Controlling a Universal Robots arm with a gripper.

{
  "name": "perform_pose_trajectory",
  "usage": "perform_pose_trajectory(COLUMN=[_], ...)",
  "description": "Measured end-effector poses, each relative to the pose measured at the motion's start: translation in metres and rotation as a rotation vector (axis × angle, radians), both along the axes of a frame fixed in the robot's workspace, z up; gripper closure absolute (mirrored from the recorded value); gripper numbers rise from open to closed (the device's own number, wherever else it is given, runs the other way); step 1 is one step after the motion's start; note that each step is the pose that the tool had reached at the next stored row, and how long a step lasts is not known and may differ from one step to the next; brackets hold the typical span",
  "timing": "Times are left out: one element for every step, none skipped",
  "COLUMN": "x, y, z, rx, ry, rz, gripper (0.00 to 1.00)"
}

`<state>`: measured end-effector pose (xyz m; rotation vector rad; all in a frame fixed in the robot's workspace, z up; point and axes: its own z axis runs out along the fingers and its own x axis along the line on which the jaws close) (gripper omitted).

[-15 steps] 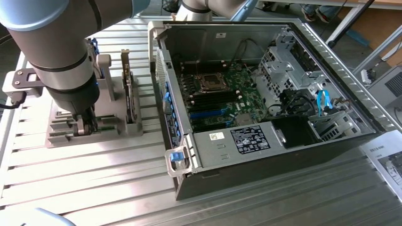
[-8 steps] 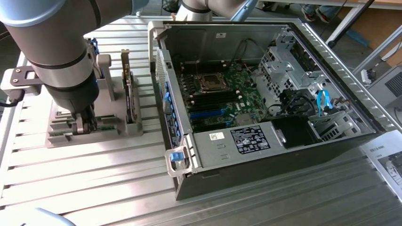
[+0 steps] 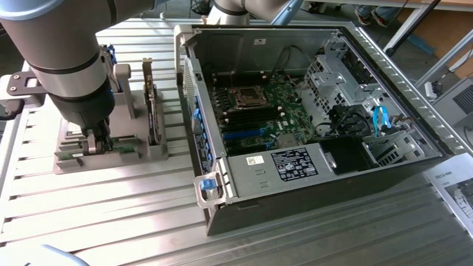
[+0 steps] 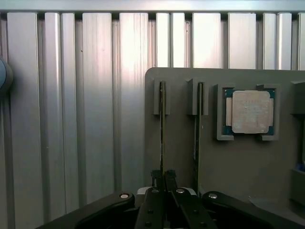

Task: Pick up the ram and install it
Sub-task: 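Pick up the ram and move it above insertion slot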

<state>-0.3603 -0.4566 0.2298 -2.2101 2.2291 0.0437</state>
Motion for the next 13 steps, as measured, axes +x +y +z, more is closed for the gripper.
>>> perform_pose_trajectory(x=[0.000, 0.000, 0.000, 0.000, 0.000, 0.000, 0.000, 0.000, 0.000, 0.000, 0.000, 0.000, 0.000], y=[0.0000, 0.0000, 0.0000, 0.0000, 0.0000, 0.0000, 0.0000, 0.0000, 0.0000, 0.0000, 0.0000, 0.0000, 0.0000], z=[0.0012, 0.0023, 0.0034, 0.0046, 0.0059, 0.0072, 0.0082, 0.0092, 0.0100, 0.0107, 0.0120, 0.0134, 0.0153], rx=[0.0000, 0.0000, 0.0000, 0.0000, 0.0000, -0.0001, -0.0001, -0.0002, -0.0001, -0.0001, -0.0002, -0.0002, -0.0002], ry=[0.0000, 0.0000, -0.0001, -0.0001, -0.0001, 0.0000, 0.0001, 0.0002, 0.0002, 0.0002, 0.0002, 0.0002, 0.0002], rz=[0.000, 0.000, 0.000, 0.000, 0.000, 0.000, 0.000, 0.000, 0.000, 0.000, 0.000, 0.000, 0.000], gripper=[0.88, 0.88, 0.88, 0.88, 0.88, 0.88, 0.88, 0.88, 0.88, 0.88, 0.88, 0.88, 0.88])
